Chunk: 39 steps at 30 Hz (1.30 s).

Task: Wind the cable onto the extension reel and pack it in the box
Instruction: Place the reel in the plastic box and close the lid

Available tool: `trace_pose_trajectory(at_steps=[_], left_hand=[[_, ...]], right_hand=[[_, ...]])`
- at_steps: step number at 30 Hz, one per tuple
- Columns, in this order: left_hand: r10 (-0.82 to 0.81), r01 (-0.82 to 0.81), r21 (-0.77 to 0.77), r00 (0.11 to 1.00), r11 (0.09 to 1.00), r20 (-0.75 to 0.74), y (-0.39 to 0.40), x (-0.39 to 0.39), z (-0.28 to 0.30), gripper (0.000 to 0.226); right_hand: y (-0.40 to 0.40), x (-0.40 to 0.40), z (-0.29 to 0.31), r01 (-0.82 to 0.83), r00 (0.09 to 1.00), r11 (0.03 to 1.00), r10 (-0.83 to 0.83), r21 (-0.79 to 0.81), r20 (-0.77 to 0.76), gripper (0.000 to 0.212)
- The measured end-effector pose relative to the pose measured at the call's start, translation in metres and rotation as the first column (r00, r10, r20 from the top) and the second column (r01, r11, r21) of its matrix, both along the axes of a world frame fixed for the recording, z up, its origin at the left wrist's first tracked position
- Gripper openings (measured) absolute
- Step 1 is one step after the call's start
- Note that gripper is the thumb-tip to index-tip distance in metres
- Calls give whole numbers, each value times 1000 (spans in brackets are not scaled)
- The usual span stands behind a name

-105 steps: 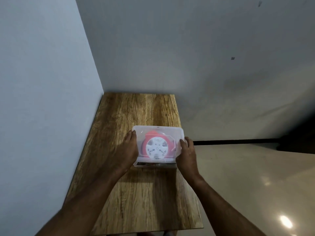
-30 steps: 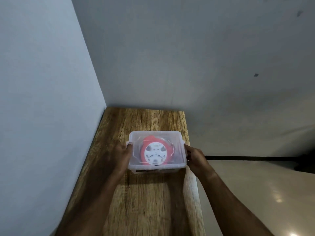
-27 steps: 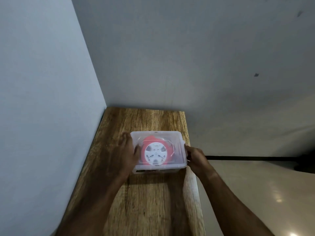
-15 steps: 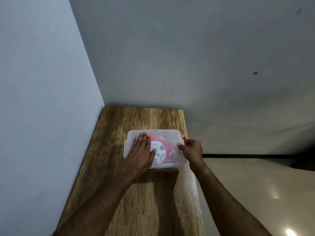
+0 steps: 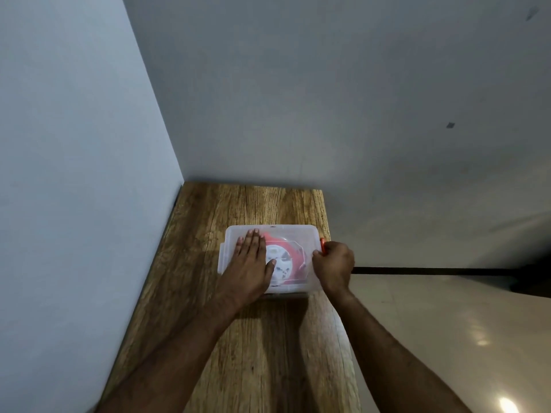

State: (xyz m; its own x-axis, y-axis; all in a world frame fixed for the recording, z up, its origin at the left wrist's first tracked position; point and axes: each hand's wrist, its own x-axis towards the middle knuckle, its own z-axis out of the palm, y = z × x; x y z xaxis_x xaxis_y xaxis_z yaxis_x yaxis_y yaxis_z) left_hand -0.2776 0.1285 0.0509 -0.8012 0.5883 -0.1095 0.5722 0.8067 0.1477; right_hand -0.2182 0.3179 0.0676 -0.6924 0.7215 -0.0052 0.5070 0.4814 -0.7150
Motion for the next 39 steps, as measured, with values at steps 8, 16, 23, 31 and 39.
trace_pose_trajectory(at_steps=[8, 16, 23, 31, 39], left_hand=[[25, -25, 0, 1000, 1000, 11, 1, 1, 0, 86], [125, -78, 272, 980, 959, -157, -26, 8, 14, 56], [699, -717, 648, 601, 256, 388, -63, 17, 19, 31], [11, -958, 286, 286, 6, 958, -61, 2, 5, 38], [-59, -976, 199, 205, -85, 977, -63, -9, 0, 38]], right_hand=[[-26, -3, 0, -491, 869, 797, 416, 351, 268, 74], [-43, -19, -22, -749, 659, 550, 564, 370, 497, 89], [-39, -19, -32, -749, 661, 563, 600, 349, 450, 90], [-39, -19, -34, -736, 676, 587, 598, 339, 431, 87], [-39, -18, -35, -729, 683, 592, 604, 343, 411, 99]])
